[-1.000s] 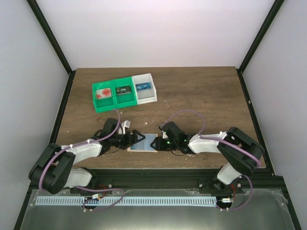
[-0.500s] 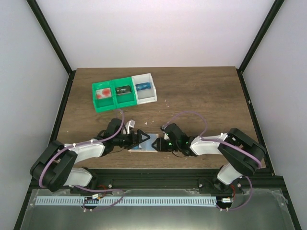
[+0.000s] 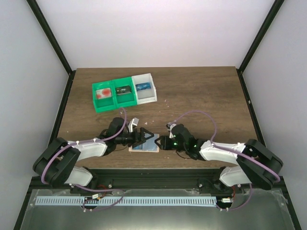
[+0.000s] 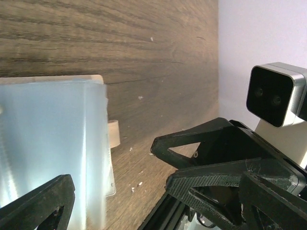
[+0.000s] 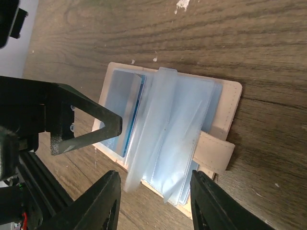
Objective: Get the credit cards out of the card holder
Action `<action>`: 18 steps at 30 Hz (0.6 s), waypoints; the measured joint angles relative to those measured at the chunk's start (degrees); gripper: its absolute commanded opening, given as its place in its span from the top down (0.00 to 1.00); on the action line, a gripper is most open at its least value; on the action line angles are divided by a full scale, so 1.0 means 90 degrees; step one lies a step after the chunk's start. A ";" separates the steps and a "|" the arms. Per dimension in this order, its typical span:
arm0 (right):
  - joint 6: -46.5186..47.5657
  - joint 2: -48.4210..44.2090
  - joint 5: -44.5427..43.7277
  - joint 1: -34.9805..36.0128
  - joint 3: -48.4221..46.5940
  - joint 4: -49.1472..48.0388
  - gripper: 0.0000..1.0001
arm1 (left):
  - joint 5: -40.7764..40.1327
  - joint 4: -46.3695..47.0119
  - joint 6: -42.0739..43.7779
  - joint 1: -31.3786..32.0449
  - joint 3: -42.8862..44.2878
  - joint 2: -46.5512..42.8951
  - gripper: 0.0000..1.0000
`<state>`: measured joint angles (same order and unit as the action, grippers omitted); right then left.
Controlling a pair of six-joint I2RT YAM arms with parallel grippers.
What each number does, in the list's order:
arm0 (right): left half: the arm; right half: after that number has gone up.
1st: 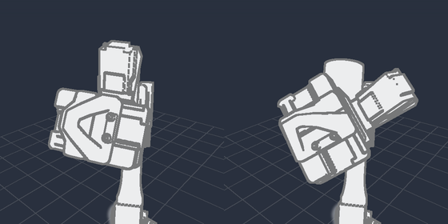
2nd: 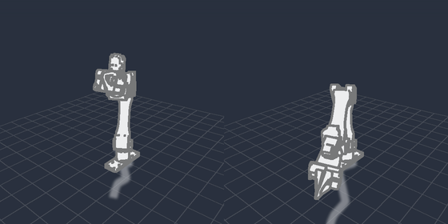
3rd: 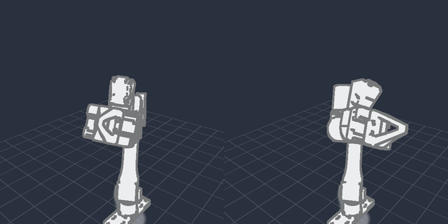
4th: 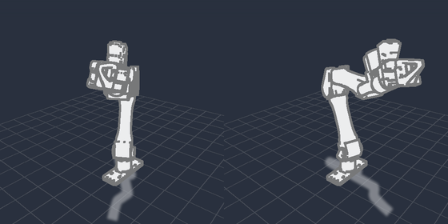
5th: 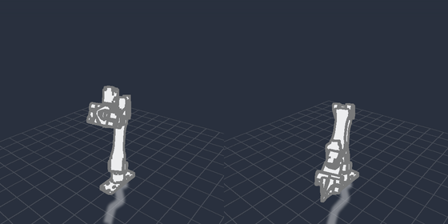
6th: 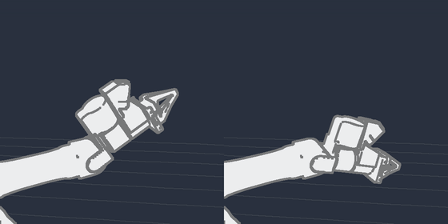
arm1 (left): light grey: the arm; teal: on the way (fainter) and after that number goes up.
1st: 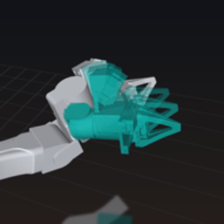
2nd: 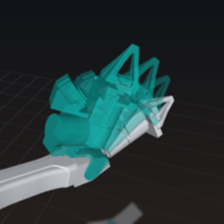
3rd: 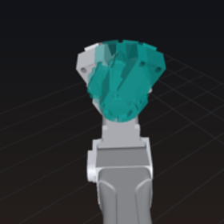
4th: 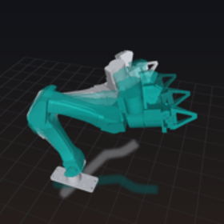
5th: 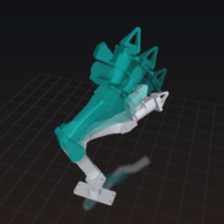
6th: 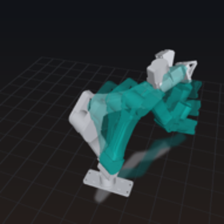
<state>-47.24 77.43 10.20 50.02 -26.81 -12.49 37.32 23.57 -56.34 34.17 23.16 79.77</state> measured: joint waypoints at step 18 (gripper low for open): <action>-0.0034 -0.0726 -0.0102 0.0000 0.0253 0.0041 0.64 | -0.0250 -0.0678 0.0457 -0.0350 0.0437 -0.0413 0.66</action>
<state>-47.55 70.89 9.28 50.02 -24.53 -12.12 35.07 17.47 -52.23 31.03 27.09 76.05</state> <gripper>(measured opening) 0.370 0.657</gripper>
